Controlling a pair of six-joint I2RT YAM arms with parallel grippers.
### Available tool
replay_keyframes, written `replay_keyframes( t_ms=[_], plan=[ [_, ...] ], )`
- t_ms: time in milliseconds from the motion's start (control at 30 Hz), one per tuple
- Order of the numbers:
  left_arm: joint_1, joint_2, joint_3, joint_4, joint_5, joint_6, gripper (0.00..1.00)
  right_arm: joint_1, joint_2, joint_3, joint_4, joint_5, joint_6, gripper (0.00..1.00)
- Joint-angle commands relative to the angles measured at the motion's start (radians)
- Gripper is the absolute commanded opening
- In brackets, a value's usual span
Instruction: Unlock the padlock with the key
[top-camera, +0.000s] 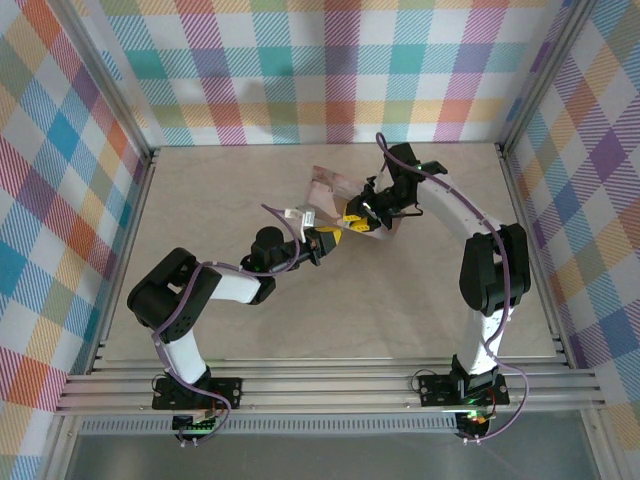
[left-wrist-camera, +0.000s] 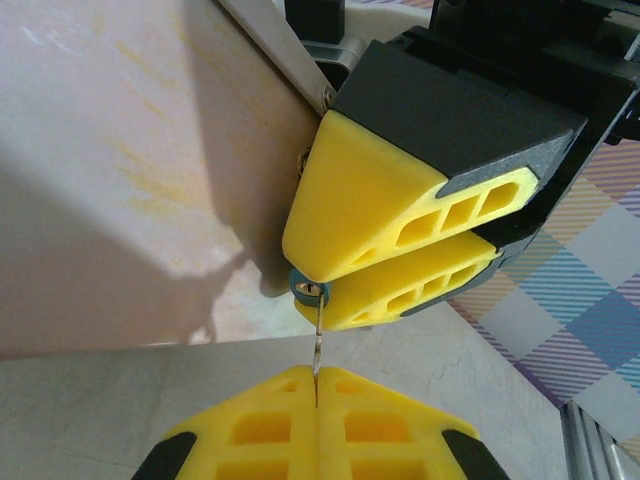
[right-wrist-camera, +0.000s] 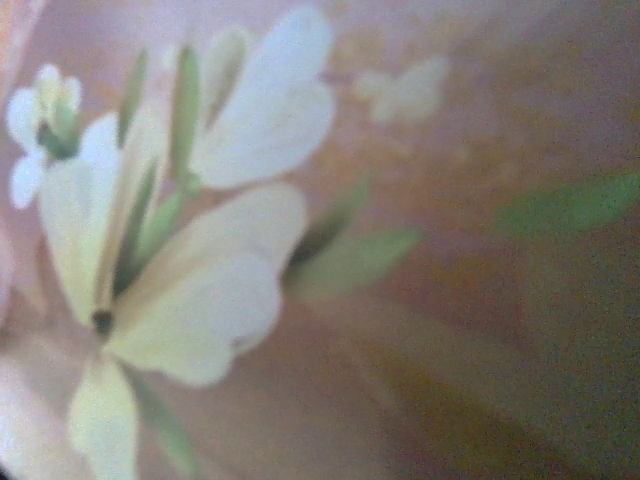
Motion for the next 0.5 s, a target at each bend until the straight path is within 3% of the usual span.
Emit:
replay_keyframes(
  t_ms=[0,467],
  plan=[
    [-0.022,-0.004,0.025,0.075,0.008,-0.004,0.00,0.004,0.006,0.027,-0.012,-0.088,0.013,0.00],
    [-0.021,-0.019,0.013,0.089,-0.055,-0.001,0.00,0.004,0.004,0.018,-0.025,-0.091,-0.003,0.00]
  ],
)
